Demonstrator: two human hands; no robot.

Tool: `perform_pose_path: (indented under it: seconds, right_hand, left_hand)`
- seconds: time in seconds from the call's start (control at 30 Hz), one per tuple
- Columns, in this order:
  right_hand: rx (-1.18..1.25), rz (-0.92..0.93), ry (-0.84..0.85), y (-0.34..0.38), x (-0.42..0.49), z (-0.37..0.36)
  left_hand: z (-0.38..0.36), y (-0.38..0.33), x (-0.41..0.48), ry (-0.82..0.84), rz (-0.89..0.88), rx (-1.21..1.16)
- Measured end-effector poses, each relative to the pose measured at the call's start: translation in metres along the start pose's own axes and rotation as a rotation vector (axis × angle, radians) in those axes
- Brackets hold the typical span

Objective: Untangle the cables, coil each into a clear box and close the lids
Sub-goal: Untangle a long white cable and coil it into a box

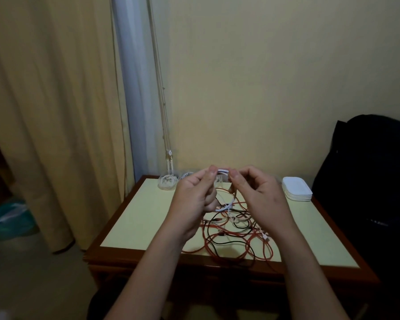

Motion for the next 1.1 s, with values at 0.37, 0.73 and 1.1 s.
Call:
perform_pose_path:
  seconds: [0.37, 0.73, 1.1]
  right_hand:
    - [0.066, -0.154, -0.098, -0.068, -0.002, 0.020]
    - [-0.760, -0.283, 0.356, -0.187, -0.003, -0.004]
    - [0.474, -0.643, -0.034, -0.137, 0.077, 0.003]
  left_hand:
    - [0.038, -0.012, 0.011, -0.103, 0.089, -0.498]
    - [0.062, -0.006, 0.016, -0.198, 0.108, -0.571]
    - [0.080, -0.002, 0.018, -0.281, 0.100, -0.496]
Point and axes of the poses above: each hand's wrist, its own x-axis towards the middle knuckle, its own z-axis out of the back of the hand, y = z × x, the point moved 4 cm from there along x, towards the middle knuckle, and after that the axes turned 2 degrees about -y, right-handed, at the moved point
